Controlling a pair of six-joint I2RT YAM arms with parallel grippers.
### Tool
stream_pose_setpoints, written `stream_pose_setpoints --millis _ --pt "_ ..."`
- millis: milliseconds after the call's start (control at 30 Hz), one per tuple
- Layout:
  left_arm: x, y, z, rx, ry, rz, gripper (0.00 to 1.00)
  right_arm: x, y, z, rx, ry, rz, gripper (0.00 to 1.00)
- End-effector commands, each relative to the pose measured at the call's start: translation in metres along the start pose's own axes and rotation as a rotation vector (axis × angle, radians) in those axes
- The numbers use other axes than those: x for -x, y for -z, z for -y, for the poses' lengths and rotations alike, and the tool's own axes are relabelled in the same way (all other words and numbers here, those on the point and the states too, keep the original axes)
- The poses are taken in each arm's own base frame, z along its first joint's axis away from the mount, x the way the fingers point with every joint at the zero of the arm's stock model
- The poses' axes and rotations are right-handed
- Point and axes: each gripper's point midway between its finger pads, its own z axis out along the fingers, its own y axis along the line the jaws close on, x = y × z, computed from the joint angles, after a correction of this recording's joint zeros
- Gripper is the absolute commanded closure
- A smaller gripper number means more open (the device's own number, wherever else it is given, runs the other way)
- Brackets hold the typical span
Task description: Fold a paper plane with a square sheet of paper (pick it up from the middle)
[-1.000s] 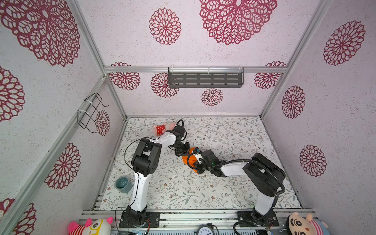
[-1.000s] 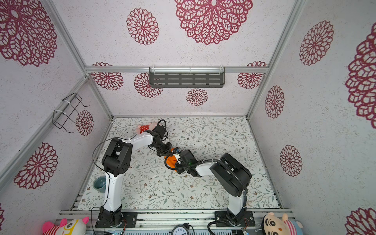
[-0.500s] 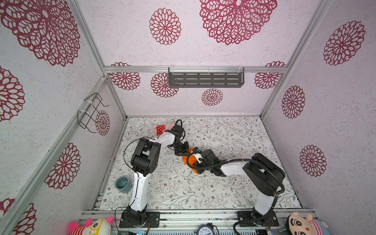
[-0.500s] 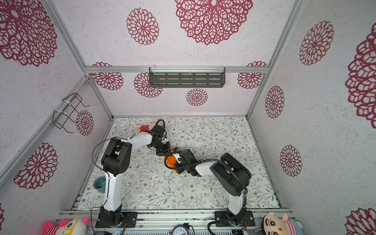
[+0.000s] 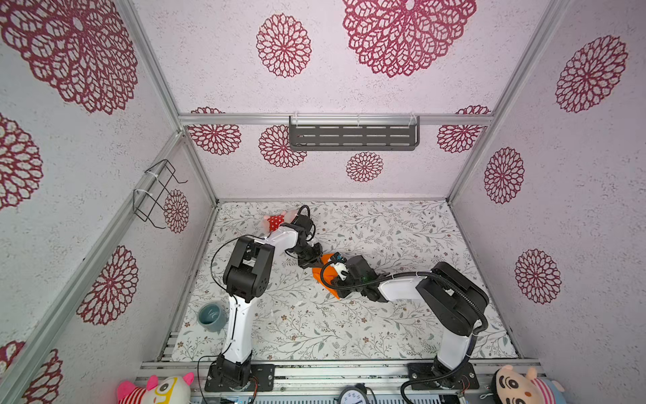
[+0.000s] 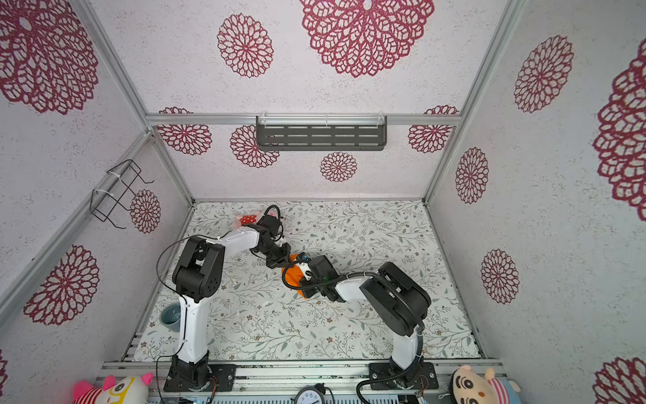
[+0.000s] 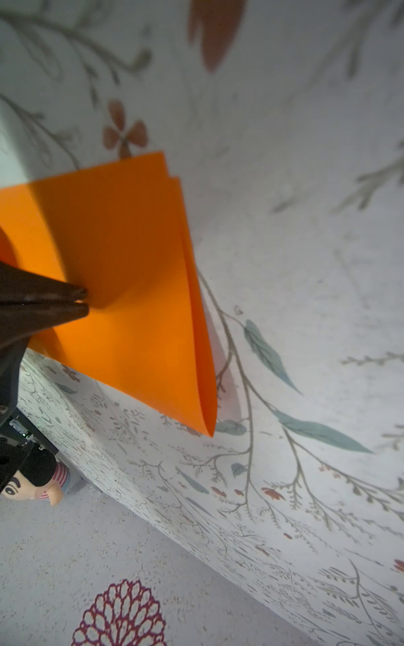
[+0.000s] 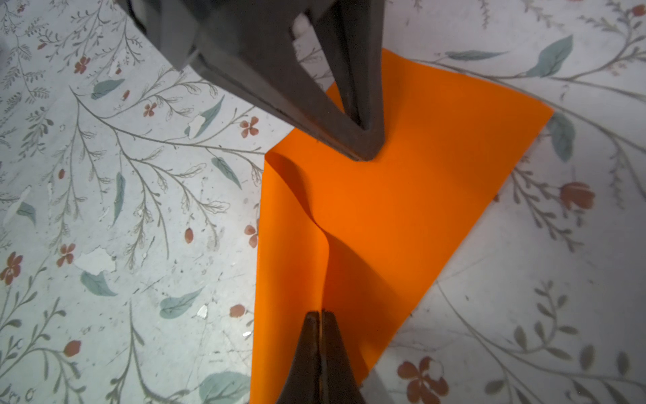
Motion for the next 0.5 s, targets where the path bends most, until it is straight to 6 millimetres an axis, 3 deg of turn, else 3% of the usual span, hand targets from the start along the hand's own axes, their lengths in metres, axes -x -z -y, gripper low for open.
stream_pose_setpoints --millis 0,467 --pt "-0.012 -0.011 -0.028 0.093 0.019 -0.037 1.0 0.007 -0.003 -0.003 0.033 0.01 -0.001 1.0" --pt "-0.012 -0.011 -0.027 0.089 0.011 -0.037 1.0 0.003 -0.002 0.006 -0.013 -0.001 -0.013 1.0"
